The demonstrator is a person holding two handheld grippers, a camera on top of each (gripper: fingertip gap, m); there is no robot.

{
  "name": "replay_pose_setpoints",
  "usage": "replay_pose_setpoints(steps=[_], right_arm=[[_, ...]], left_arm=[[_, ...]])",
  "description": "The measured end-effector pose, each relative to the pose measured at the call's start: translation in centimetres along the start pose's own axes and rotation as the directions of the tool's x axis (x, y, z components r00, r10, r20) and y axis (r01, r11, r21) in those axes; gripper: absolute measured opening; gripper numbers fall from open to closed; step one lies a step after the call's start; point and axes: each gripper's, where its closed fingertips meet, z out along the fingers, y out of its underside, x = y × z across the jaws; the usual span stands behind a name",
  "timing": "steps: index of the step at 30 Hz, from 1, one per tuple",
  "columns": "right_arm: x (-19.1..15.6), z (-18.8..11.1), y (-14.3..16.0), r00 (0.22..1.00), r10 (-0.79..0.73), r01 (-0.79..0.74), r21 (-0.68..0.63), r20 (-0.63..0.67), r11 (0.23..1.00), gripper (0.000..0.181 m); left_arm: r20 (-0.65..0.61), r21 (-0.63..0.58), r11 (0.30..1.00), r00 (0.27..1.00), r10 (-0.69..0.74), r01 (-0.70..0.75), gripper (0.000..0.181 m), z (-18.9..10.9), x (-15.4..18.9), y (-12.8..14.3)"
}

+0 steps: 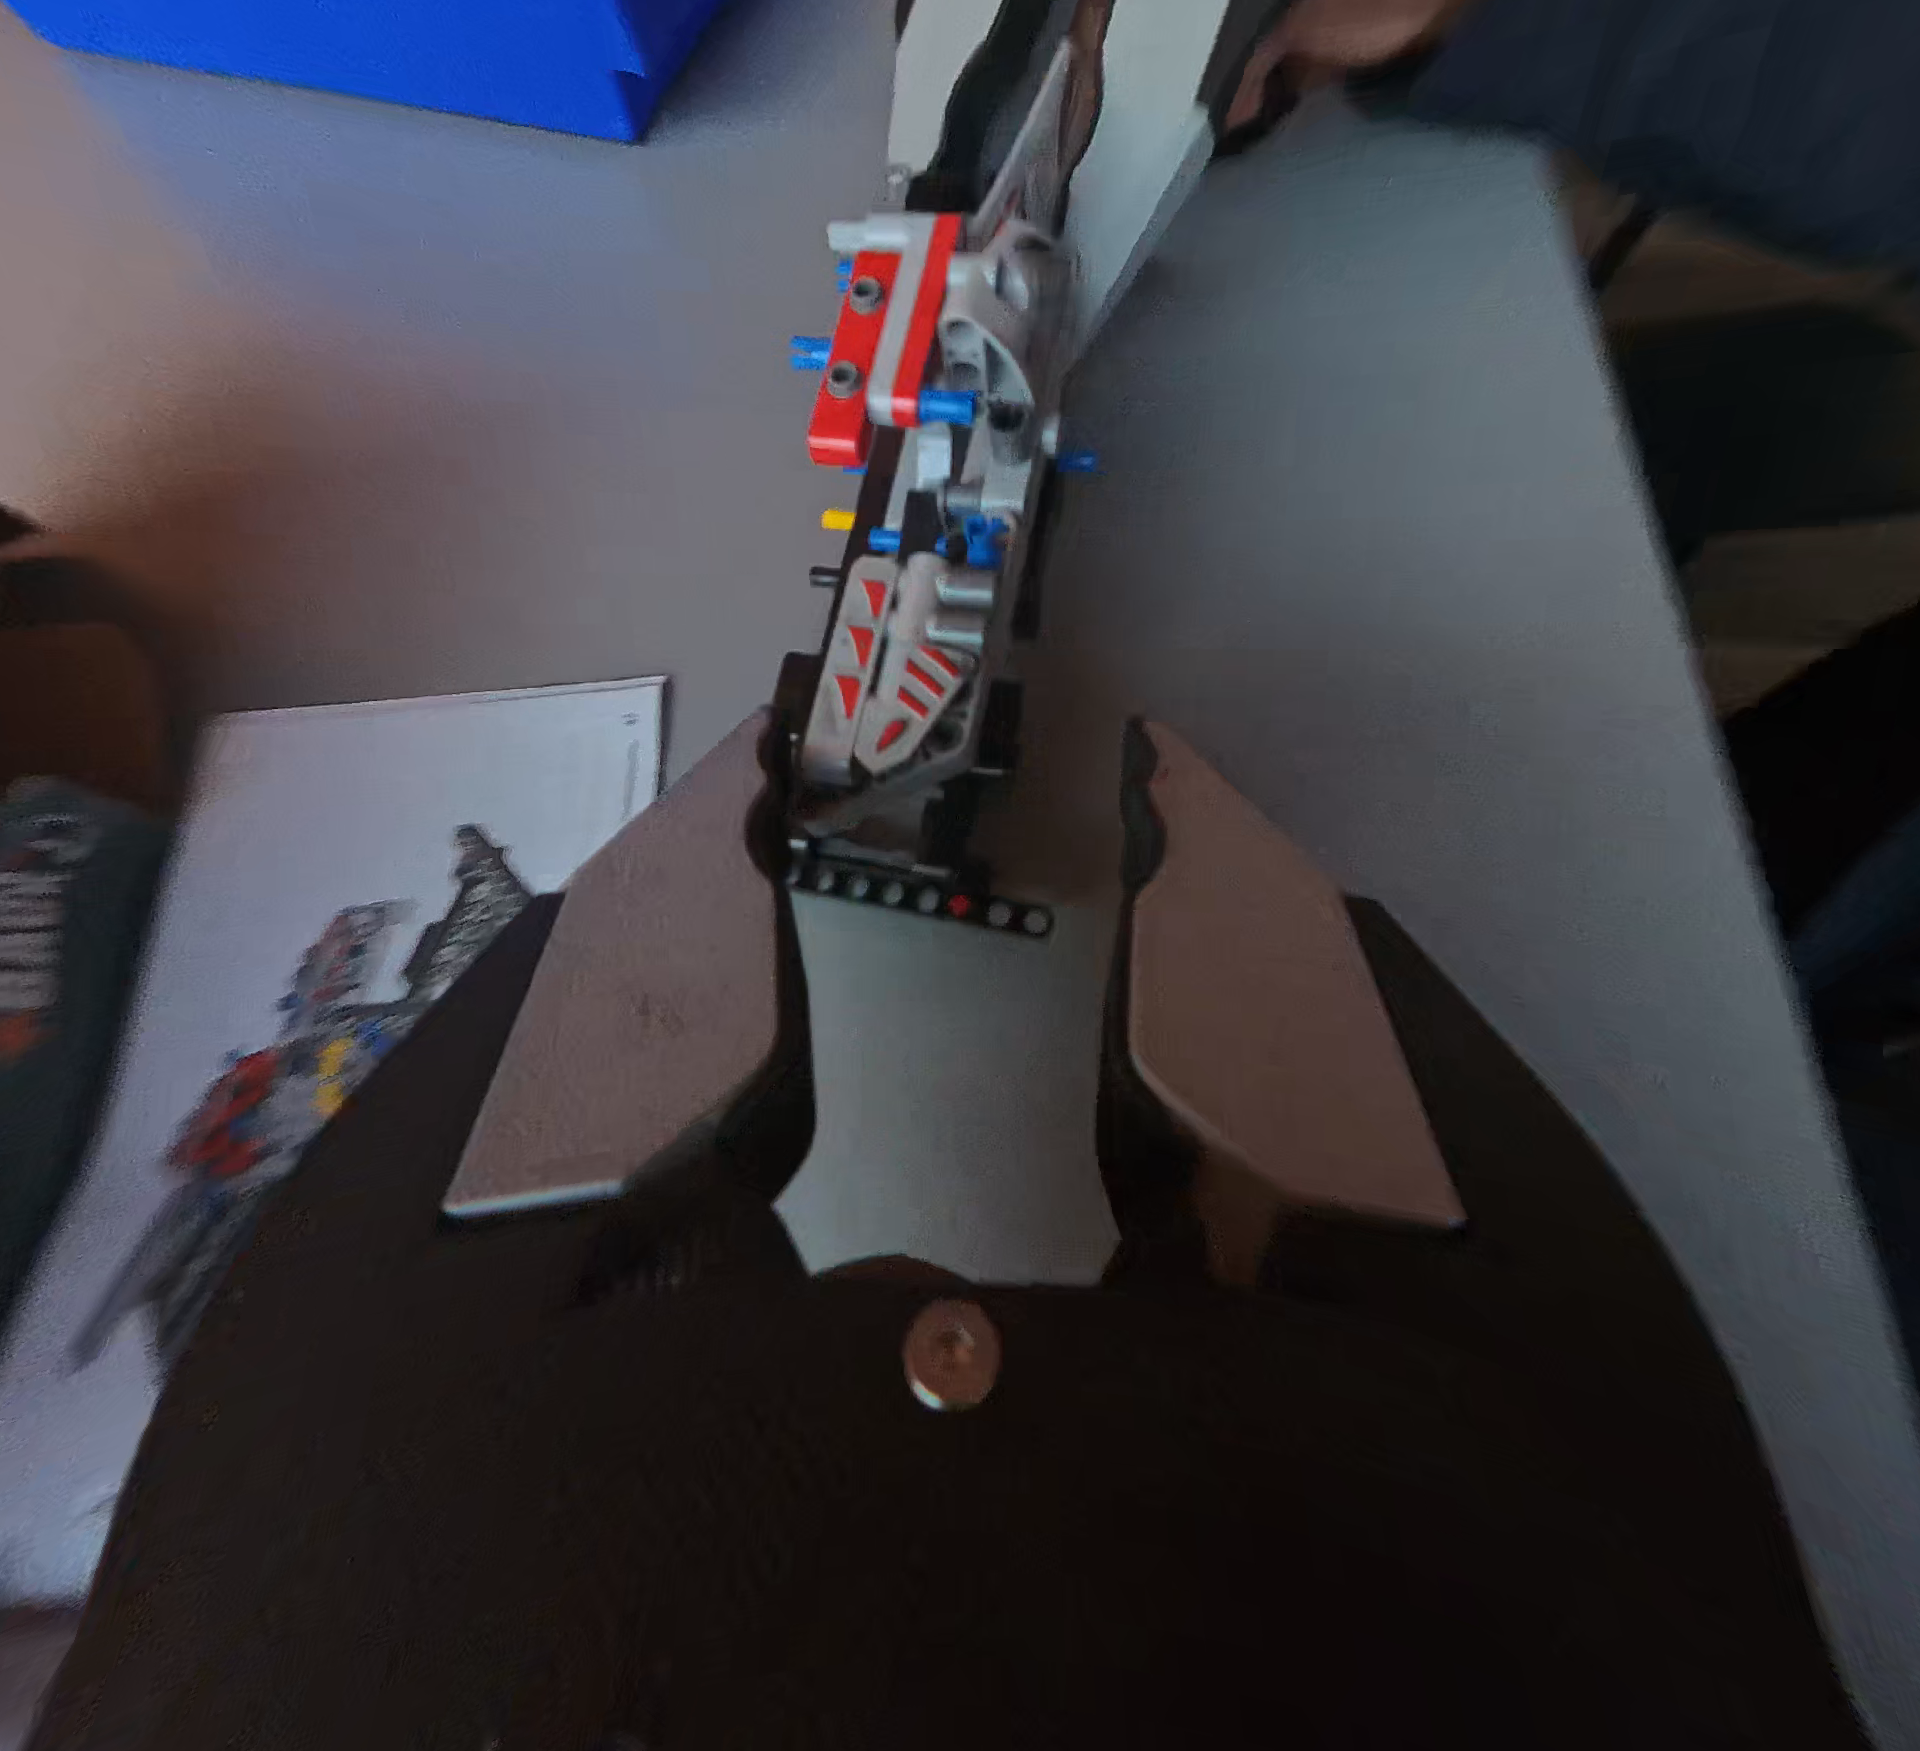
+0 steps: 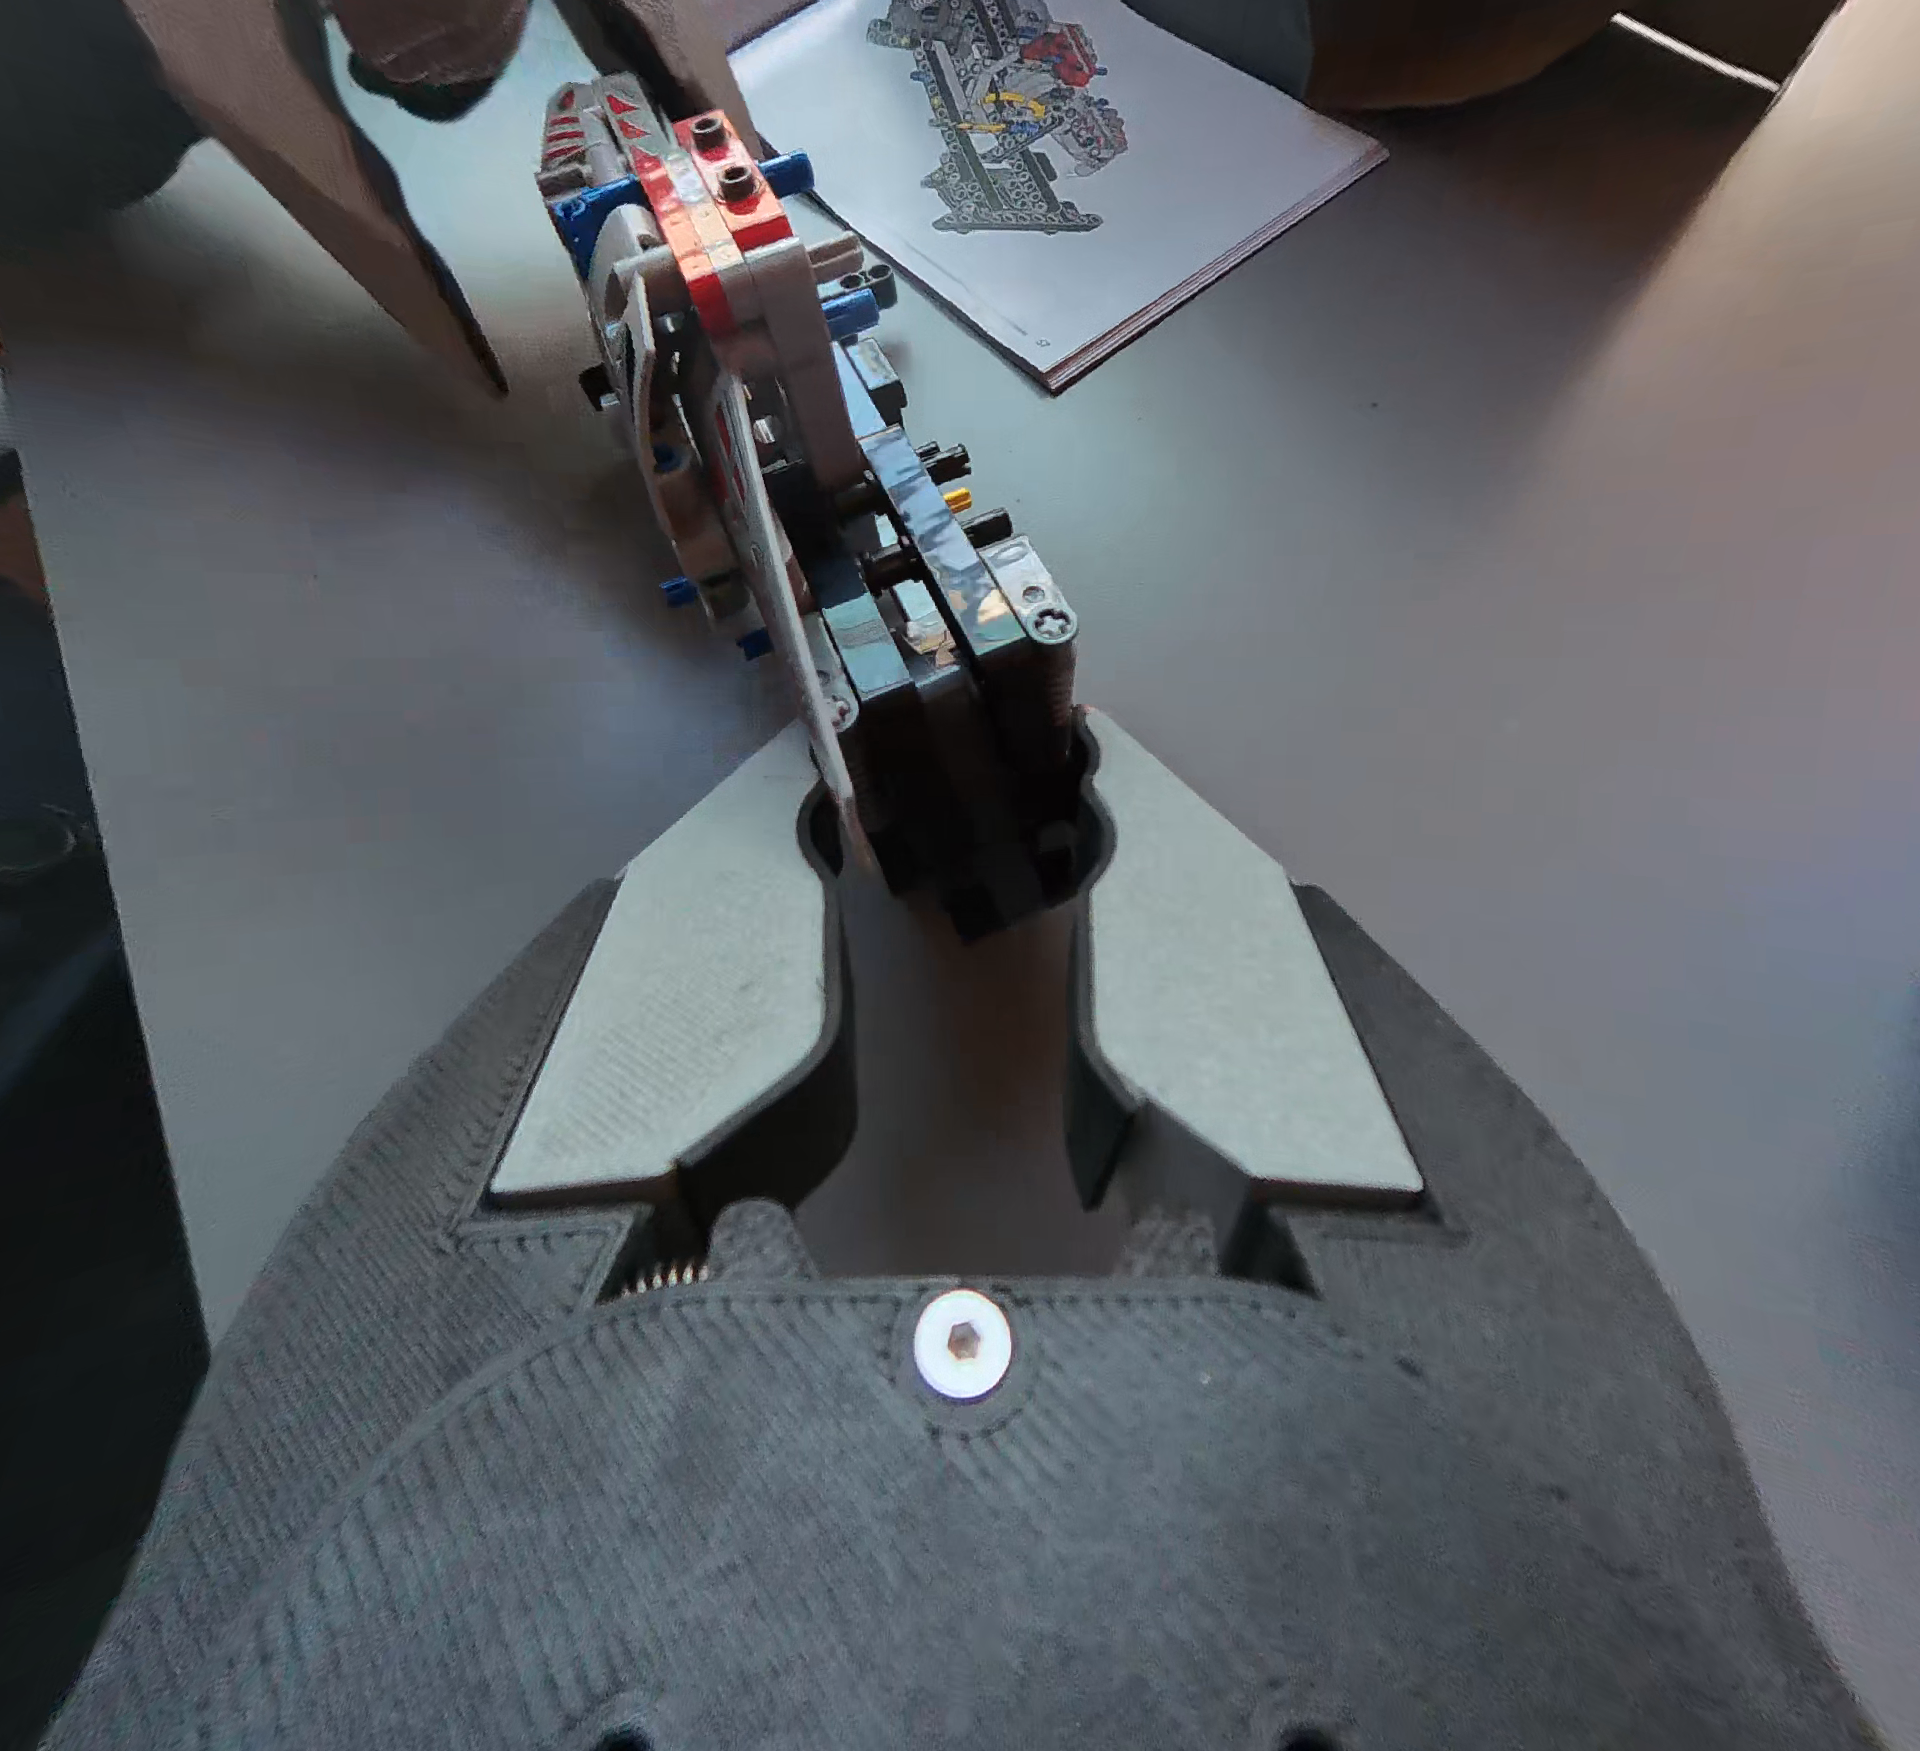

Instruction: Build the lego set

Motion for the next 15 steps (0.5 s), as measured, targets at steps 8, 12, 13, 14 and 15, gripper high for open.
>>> replay_pose_setpoints(steps=[8,12,13,14,15], right_arm=[[-2.0,0.2,-0.3,0.952,0.262,-0.252,-0.086,0.156,0.964,0.039],[-3.5,0.5,-0.4,0.855,0.447,-0.404,-0.203,0.262,0.892,0.039],[-4.1,0.7,-0.3,0.824,0.483,-0.423,-0.247,0.296,0.872,0.039],[-4.7,0.9,-0.4,0.794,0.514,-0.433,-0.291,0.324,0.853,0.039],[-5.1,1.1,-0.4,0.765,0.543,-0.444,-0.327,0.347,0.834,0.039]], left_arm=[[0.363,-0.018,0.951,0.884,0.294,-0.308,0.034,-3.2,0.4,-1.6],[0.355,-0.057,0.939,0.872,0.337,-0.339,0.035,-4.0,1.6,-1.7],[0.354,-0.079,0.932,0.864,0.358,-0.354,0.033,-4.0,1.4,-1.7],[0.345,-0.099,0.927,0.861,0.372,-0.361,0.033,-3.9,1.2,-1.6],[0.325,-0.119,0.928,0.87,0.372,-0.353,0.035,-3.7,1.0,-1.4]])
